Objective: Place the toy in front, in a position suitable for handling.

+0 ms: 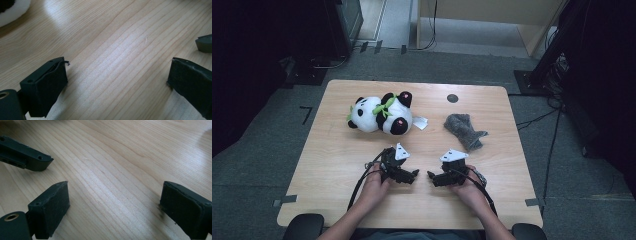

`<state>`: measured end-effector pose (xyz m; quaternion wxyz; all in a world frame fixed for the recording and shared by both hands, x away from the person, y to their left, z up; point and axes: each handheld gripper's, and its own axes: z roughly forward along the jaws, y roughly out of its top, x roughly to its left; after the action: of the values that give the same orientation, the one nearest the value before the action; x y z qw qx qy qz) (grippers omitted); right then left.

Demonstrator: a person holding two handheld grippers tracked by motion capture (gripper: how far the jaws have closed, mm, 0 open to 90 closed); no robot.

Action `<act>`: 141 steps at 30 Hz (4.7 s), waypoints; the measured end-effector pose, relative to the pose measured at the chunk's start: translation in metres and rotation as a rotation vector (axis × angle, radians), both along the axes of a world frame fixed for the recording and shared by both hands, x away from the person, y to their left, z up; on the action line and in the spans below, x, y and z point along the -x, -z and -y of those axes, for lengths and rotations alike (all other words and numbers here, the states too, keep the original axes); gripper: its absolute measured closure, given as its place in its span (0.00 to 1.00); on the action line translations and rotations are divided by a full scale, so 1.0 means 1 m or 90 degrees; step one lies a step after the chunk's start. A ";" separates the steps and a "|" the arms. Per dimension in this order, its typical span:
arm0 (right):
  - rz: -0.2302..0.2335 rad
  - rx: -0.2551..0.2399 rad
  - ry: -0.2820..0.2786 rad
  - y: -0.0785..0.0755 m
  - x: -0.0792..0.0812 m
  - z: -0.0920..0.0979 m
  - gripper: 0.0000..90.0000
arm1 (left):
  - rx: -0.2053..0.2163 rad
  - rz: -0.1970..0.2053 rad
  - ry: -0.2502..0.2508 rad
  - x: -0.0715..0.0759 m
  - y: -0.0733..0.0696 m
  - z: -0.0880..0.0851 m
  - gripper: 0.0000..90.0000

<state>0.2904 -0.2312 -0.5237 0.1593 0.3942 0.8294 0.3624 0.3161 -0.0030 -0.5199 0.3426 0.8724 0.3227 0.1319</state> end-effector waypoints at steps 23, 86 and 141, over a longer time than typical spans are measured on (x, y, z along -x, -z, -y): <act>-0.001 -0.001 0.016 0.000 -0.001 -0.002 0.09 | -0.001 -0.001 0.010 0.002 0.000 -0.002 0.02; 0.018 -0.061 0.116 -0.043 -0.037 0.067 0.39 | 0.079 -0.036 0.071 -0.042 -0.053 -0.054 0.39; -0.019 -0.065 0.099 -0.045 -0.061 0.073 0.48 | 0.108 0.035 -0.035 -0.114 -0.115 -0.119 0.50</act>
<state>0.3512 -0.3039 -0.4789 0.1544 0.4701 0.7790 0.3851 0.4304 0.1157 -0.4051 0.4199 0.8272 0.3473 0.1373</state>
